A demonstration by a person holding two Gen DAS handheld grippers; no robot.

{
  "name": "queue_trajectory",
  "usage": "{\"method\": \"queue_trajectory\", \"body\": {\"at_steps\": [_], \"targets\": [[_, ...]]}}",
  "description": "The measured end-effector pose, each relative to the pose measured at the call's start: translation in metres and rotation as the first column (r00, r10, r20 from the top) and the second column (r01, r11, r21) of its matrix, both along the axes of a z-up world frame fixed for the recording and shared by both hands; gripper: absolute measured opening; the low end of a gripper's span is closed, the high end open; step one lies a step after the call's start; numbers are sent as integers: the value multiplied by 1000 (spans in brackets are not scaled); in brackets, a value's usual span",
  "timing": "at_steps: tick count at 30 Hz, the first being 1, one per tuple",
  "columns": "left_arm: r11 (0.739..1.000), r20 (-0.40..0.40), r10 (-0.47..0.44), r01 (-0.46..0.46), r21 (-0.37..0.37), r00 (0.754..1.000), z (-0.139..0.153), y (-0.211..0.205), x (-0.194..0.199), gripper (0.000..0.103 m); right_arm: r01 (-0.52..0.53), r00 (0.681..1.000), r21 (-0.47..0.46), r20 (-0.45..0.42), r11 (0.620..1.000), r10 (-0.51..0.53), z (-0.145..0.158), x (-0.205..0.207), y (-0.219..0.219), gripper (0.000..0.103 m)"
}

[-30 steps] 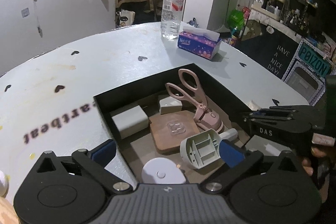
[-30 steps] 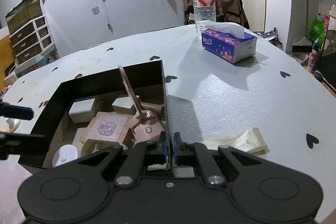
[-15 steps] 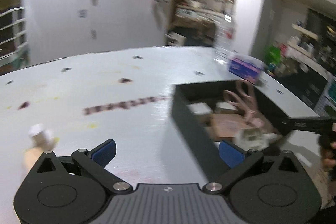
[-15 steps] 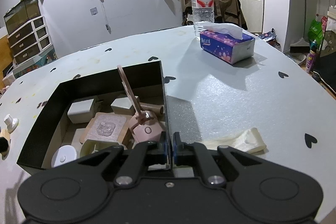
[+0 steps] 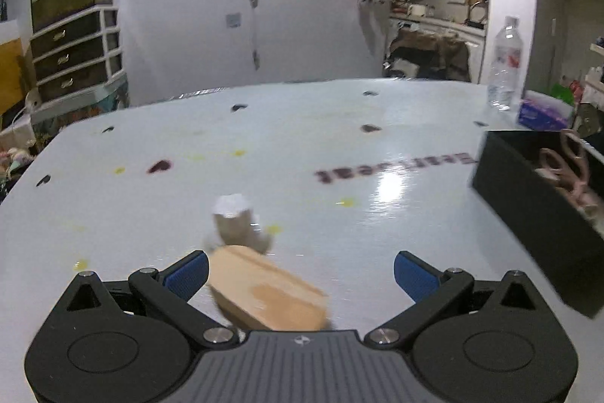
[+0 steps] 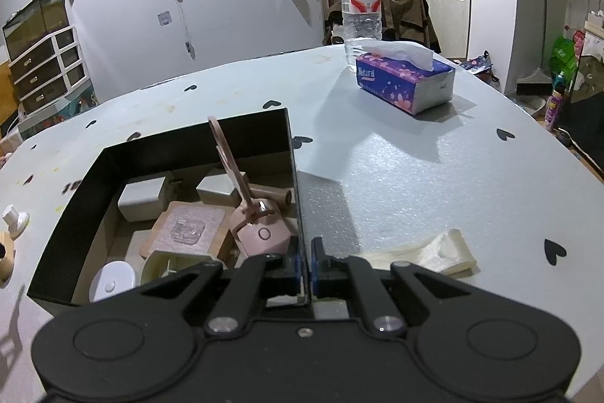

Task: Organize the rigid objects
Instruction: 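Return the left tool to the table and grasp the wooden oval block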

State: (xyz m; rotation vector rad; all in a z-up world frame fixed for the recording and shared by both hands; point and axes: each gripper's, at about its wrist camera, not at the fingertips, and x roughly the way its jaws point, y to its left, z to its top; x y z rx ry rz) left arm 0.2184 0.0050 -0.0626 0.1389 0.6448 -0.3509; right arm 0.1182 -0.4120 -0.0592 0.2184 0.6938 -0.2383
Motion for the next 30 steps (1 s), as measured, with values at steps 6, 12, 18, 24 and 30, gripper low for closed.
{"method": "queue_trajectory", "body": {"at_steps": [6, 12, 18, 24, 30], "targets": [[1000, -84, -2, -1, -29, 996, -12, 9, 25, 103, 15, 1000, -6, -5, 1000, -15, 1, 1, 2, 5], [996, -59, -74, 70, -58, 996, -16, 2, 8, 95, 16, 1000, -11, -10, 1000, -16, 1, 1, 3, 6], [987, -45, -144, 141, -73, 989, -18, -18, -21, 89, 18, 1000, -18, -15, 1000, -18, 1, 2, 4, 6], [972, -40, -228, 225, -68, 973, -21, -36, -50, 91, 17, 1000, -19, -15, 1000, -18, 1, 2, 4, 6], [965, -19, -259, 258, -51, 966, -25, -43, -69, 92, 17, 1000, -20, -15, 1000, -18, 1, 2, 4, 6]]}}
